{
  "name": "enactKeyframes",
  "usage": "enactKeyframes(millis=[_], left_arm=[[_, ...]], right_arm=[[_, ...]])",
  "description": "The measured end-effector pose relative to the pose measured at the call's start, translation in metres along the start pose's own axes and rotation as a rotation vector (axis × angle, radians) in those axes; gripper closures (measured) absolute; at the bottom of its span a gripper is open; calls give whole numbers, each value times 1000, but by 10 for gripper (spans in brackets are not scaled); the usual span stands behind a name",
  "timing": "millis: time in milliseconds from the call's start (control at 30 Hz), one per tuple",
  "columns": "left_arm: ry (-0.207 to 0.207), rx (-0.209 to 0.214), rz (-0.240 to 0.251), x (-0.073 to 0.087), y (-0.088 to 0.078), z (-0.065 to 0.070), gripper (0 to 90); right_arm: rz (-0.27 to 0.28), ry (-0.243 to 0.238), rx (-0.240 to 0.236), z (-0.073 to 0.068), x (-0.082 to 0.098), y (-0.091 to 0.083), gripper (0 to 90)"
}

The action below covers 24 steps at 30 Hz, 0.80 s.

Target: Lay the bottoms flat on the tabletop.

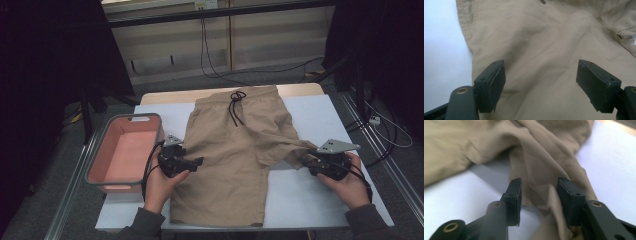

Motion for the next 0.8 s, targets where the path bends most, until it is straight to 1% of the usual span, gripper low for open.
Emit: enactKeyframes(millis=[67, 133, 167, 233, 267, 333, 433, 467, 500, 533, 567, 667, 700, 733, 767, 800], left_arm=[[-1, -2, 2, 0, -1, -1, 236], [-6, -1, 6, 0, -1, 0, 236], [-3, 0, 7, 0, -2, 0, 236], [-4, -1, 7, 0, -2, 0, 236], [-3, 0, 6, 0, -2, 0, 236], [-3, -2, 7, 0, -1, 0, 236], [1, -1, 0, 0, 0, 0, 236], [0, 0, 0, 0, 0, 0, 236], [1, 2, -1, 0, 0, 0, 236], [1, 2, -1, 0, 0, 0, 236], [0, 3, -1, 0, 0, 0, 236], [-3, 2, -2, 0, 1, 0, 236], [-2, 2, -2, 0, 1, 0, 236], [-4, 0, -2, 0, 2, 0, 236], [1, -1, -9, 1, 2, -1, 236], [0, -3, -8, 1, 3, 0, 236]], right_arm=[[25, -16, -13, -6, -3, -5, 556], [36, -33, -12, -11, -5, -8, 571], [38, -41, -16, -14, -7, -9, 593], [43, -62, -42, -20, -9, -10, 704], [42, -73, -60, -23, -10, -9, 738], [16, -99, -86, -29, -10, -5, 817], [-18, -112, -117, -35, -10, 6, 843], [-36, -120, -105, -35, -10, 10, 835], [-48, -120, -87, -35, -10, 14, 800], [-54, -113, -56, -33, -9, 18, 756], [-64, -106, -22, -29, -9, 21, 733], [-79, -56, 40, -17, -6, 25, 635], [-81, -44, 53, -14, -5, 27, 618], [-83, -34, 52, -12, -4, 28, 617], [-85, -29, 41, -11, -4, 30, 618], [-90, -32, 38, -10, -3, 32, 632]])
Point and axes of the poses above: each handheld gripper's, and its own axes: y roughly forward along the jaws, x roughly out of its underside, z roughly to its right, the point moved 3 cm from there along y, roughly forward along the jaws, and after that the axes turned 13 degrees about -z, right-handed, at the moved point
